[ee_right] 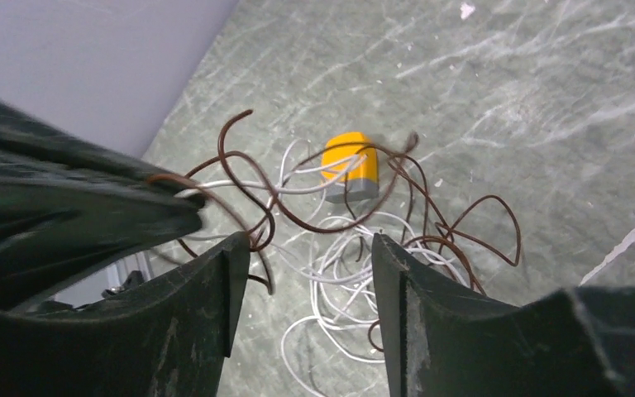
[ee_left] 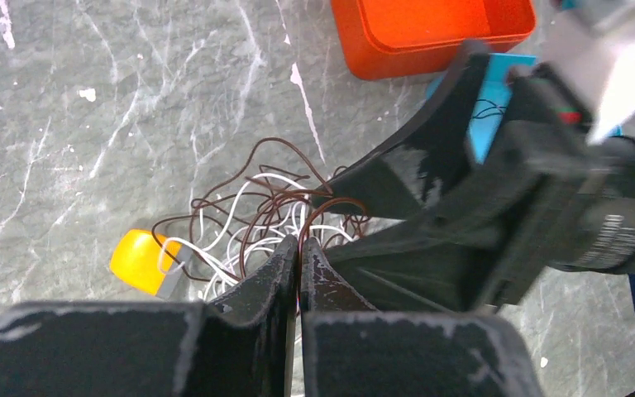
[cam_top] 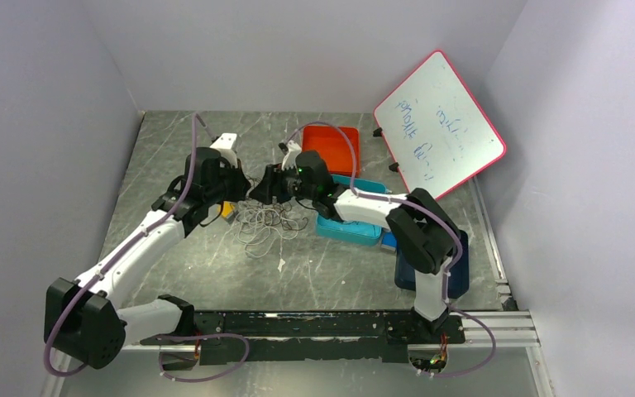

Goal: Untangle the cables

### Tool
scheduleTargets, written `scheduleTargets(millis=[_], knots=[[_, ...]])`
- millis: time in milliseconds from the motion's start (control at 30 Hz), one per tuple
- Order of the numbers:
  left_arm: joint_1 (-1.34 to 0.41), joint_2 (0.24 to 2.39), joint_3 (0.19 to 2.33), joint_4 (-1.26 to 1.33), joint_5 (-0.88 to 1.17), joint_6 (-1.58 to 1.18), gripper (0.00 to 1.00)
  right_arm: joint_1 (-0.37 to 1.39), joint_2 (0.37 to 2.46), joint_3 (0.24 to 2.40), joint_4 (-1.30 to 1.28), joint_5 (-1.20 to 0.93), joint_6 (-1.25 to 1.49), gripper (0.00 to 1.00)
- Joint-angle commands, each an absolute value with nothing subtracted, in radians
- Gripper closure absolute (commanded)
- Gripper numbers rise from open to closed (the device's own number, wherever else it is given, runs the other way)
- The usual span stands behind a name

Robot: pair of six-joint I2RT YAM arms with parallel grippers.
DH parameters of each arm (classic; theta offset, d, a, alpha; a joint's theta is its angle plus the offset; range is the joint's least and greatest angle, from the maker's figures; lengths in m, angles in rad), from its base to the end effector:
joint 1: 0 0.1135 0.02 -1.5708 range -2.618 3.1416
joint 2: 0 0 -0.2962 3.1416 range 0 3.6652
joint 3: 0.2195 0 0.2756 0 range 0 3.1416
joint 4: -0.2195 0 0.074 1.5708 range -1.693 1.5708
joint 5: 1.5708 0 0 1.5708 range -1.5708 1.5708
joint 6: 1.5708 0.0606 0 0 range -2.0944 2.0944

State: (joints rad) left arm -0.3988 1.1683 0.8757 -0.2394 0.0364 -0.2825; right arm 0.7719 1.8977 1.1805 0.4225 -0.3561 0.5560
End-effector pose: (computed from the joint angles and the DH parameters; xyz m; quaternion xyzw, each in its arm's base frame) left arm 0.2708 -0.1165 0.2976 0.0595 0.8660 -0.1807 0.4625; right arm 0.3310 0.3516 0.2244 -0.1900 0.7746 0.4733 0.3740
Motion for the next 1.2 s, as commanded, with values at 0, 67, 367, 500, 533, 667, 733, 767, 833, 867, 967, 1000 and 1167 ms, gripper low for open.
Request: scheduleTargets(millis=[0, 67, 367, 500, 533, 667, 733, 767, 833, 867, 967, 1000, 1167], knots=[[-0.388, 1.112, 0.877, -0.193, 0.080, -0.298, 0.93, 0.779, 1.960, 1.228, 0.407, -0.303, 0.581, 0.44], [-0.388, 1.091, 0.882, -0.200, 0.078, -0.303, 0.93, 0.778, 1.986, 1.241, 0.394, -0.268, 0.581, 0.57], [-0.381, 1.034, 0.983, -0.279, 0.036, -0.301, 0.93, 0.778, 2.052, 1.236, 0.387, -0.201, 0.567, 0.79], [-0.373, 1.032, 1.050, -0.309, 0.031, -0.296, 0.93, 0.778, 2.050, 1.202, 0.394, -0.185, 0.563, 0.79], [-0.373, 1.033, 1.067, -0.318, 0.030, -0.294, 0.93, 0.778, 2.051, 1.195, 0.399, -0.182, 0.564, 0.79], [-0.370, 1.029, 1.127, -0.349, 0.023, -0.285, 0.93, 0.778, 2.050, 1.169, 0.418, -0.180, 0.570, 0.78], [-0.368, 1.026, 1.153, -0.366, 0.010, -0.277, 0.93, 0.778, 2.045, 1.159, 0.426, -0.184, 0.567, 0.78], [-0.368, 1.026, 1.168, -0.373, 0.002, -0.272, 0.93, 0.778, 2.041, 1.154, 0.426, -0.186, 0.565, 0.78], [-0.365, 1.024, 1.195, -0.387, -0.013, -0.263, 0.93, 0.778, 2.029, 1.143, 0.426, -0.193, 0.557, 0.77], [-0.365, 1.026, 1.206, -0.393, -0.021, -0.258, 0.93, 0.778, 2.026, 1.134, 0.432, -0.200, 0.549, 0.76], [-0.362, 1.028, 1.223, -0.408, -0.043, -0.248, 0.93, 0.778, 1.965, 1.101, 0.459, -0.224, 0.520, 0.72], [-0.360, 1.026, 1.225, -0.410, -0.046, -0.245, 0.93, 0.778, 1.944, 1.088, 0.467, -0.232, 0.510, 0.71], [-0.358, 1.017, 1.217, -0.415, -0.050, -0.233, 0.93, 0.778, 1.829, 0.983, 0.499, -0.249, 0.470, 0.62]])
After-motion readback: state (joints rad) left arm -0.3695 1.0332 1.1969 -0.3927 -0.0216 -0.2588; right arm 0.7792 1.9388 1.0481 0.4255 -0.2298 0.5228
